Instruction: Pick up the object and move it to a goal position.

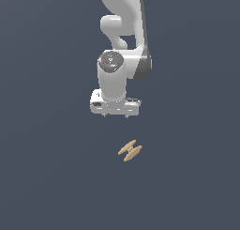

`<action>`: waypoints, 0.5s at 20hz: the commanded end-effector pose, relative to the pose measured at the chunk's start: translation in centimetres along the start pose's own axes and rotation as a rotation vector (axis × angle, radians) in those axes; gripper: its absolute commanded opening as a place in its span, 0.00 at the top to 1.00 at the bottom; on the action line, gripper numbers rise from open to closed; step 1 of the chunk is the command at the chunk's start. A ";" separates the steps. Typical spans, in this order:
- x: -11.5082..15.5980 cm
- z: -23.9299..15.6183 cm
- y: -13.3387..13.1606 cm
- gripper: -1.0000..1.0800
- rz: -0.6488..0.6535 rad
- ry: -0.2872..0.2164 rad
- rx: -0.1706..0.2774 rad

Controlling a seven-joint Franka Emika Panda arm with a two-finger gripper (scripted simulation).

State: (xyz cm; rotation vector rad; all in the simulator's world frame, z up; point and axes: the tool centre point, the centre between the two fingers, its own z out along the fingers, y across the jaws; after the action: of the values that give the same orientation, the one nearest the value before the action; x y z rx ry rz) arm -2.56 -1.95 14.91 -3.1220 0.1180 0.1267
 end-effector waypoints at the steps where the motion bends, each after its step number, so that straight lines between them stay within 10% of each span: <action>1: 0.0 0.0 0.0 0.04 0.000 0.000 0.000; 10: 0.3 0.1 -2.2 0.04 -0.045 0.014 -0.020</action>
State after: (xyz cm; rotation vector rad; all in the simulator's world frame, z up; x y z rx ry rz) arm -2.16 -0.19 14.86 -3.1399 0.0610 0.1103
